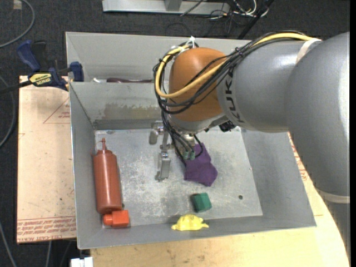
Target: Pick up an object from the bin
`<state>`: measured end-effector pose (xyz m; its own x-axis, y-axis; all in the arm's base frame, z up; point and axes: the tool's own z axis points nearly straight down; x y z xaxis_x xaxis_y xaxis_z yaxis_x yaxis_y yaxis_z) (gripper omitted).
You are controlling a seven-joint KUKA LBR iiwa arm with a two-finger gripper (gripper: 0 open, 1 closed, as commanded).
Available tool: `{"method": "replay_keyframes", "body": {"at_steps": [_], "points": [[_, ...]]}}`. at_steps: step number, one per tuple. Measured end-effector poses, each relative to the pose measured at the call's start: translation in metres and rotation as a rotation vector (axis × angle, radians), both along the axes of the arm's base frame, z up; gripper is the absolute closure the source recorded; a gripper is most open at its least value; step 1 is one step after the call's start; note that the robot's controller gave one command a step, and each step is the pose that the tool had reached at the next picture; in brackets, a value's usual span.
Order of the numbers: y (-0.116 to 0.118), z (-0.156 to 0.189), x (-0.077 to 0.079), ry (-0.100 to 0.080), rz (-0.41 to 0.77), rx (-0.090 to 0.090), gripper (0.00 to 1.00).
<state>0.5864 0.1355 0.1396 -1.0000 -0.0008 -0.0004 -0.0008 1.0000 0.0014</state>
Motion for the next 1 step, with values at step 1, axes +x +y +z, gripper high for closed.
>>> {"method": "replay_keyframes", "body": {"at_steps": [1], "points": [[-0.0126, 0.0169, 0.0089, 0.008, 0.076, 0.001, 0.00]]}}
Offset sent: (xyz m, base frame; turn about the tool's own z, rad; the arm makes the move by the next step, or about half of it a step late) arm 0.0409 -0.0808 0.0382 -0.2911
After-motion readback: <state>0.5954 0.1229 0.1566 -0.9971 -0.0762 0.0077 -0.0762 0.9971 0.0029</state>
